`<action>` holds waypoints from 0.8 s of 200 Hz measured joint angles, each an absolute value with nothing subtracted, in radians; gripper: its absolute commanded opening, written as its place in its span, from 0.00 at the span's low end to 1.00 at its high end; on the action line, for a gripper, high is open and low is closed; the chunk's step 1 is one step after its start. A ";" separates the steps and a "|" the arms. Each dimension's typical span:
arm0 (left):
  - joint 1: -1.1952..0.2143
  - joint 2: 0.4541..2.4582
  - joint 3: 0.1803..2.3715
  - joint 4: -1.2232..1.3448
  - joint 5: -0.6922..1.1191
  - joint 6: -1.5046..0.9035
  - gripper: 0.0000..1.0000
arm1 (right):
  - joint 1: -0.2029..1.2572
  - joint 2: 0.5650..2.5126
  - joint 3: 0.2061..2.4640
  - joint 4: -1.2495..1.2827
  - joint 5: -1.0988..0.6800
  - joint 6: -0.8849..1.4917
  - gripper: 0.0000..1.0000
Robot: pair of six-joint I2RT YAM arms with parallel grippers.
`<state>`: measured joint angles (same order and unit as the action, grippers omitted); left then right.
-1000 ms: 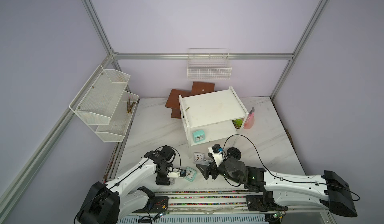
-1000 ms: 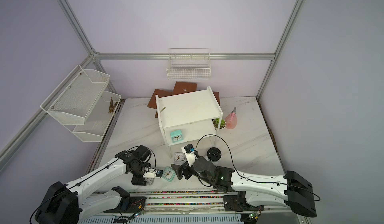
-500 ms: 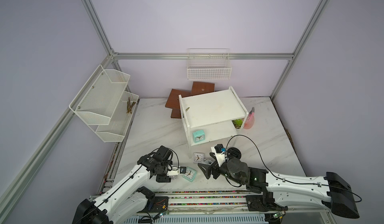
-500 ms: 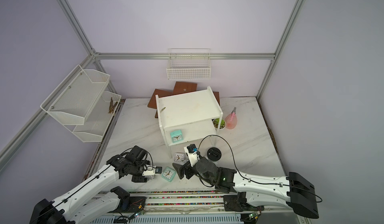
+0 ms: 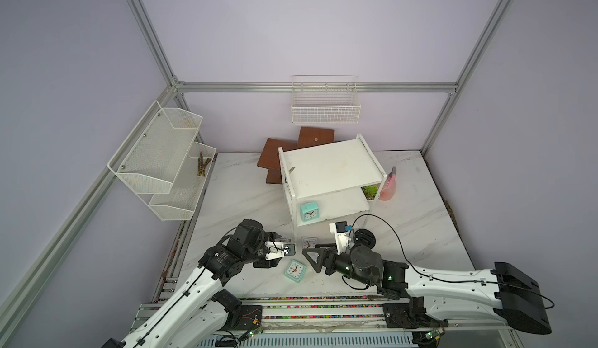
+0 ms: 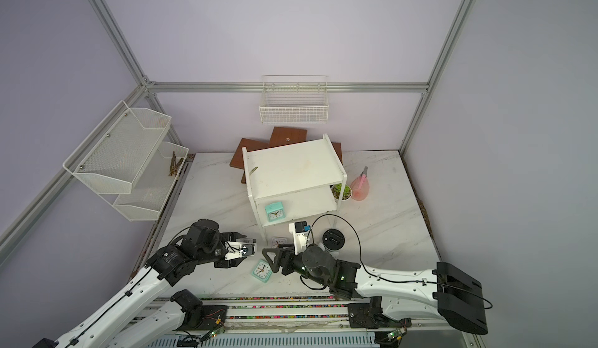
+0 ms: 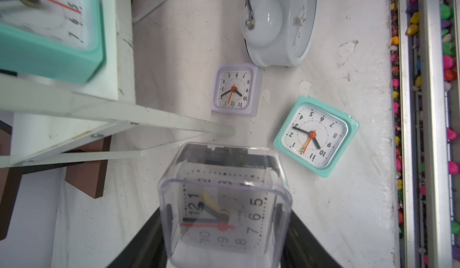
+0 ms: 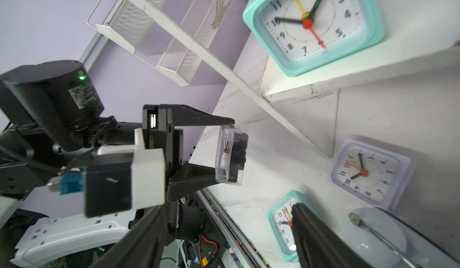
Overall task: Place the alarm clocks on the shelf by style
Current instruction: Pick up the alarm from the center of the board.
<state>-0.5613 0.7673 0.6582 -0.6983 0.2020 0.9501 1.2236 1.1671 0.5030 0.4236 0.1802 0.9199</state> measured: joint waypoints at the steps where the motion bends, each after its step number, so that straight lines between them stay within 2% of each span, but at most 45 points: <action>1: -0.562 0.767 0.659 -0.698 0.202 0.950 0.35 | 1.224 1.171 0.503 0.427 0.180 0.923 0.79; 44: -0.631 0.765 0.660 -0.689 0.175 0.926 0.35 | 1.253 1.346 0.550 0.509 0.166 1.022 0.72; 116: -0.663 0.748 0.660 -0.689 0.142 0.914 0.36 | 1.258 1.421 0.588 0.591 0.175 1.049 0.67; 121: -0.662 0.748 0.659 -0.690 0.141 0.913 0.36 | 1.258 1.425 0.589 0.592 0.178 1.049 0.62; 160: -0.669 0.748 0.659 -0.689 0.137 0.908 0.36 | 1.258 1.452 0.606 0.599 0.194 1.042 0.56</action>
<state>-0.6693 0.7483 0.6590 -0.6888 0.1371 0.9077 1.2575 1.4521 0.6056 0.5987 0.1940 1.0420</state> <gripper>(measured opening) 0.620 0.570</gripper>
